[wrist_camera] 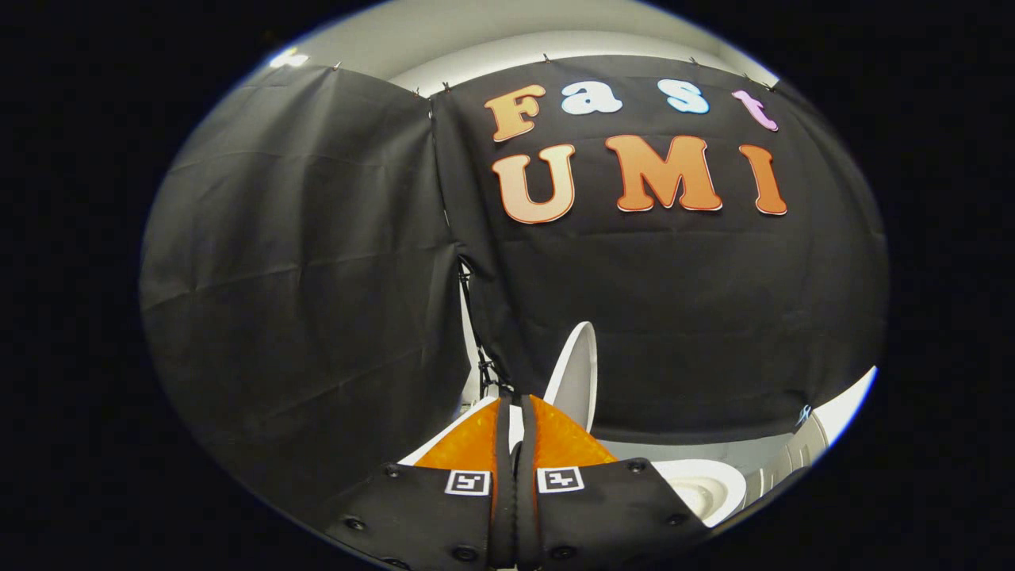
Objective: Open the toilet lid.
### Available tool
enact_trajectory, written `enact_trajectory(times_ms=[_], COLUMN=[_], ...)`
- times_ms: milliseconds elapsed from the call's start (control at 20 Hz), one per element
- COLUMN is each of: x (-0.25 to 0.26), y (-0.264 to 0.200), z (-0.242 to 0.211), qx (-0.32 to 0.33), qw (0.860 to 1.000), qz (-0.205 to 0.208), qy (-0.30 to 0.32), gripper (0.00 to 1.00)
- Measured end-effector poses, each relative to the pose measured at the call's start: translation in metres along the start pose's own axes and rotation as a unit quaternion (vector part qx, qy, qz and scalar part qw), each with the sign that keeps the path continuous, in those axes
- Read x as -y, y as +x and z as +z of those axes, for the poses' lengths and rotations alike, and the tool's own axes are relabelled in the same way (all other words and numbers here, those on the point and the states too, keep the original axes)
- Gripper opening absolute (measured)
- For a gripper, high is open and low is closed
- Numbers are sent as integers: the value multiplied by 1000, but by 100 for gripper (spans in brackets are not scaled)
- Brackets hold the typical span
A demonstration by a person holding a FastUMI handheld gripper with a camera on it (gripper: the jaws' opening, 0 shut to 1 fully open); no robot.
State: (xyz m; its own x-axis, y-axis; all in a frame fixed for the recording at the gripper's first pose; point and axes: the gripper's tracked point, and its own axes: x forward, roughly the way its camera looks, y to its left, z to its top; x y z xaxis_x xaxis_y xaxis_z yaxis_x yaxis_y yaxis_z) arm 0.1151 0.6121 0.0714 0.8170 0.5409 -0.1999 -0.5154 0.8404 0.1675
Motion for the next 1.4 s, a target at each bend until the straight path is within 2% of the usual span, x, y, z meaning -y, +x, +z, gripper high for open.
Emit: enact_trajectory(times_ms=[750,1150,1400], x=[-82,-102,-92], y=[34,46,40], z=[-19,-22,-20], qx=[-24,-31,-29], qw=[999,998,999], qz=[43,47,30], qy=[-15,-15,-9], gripper=[9,9,11])
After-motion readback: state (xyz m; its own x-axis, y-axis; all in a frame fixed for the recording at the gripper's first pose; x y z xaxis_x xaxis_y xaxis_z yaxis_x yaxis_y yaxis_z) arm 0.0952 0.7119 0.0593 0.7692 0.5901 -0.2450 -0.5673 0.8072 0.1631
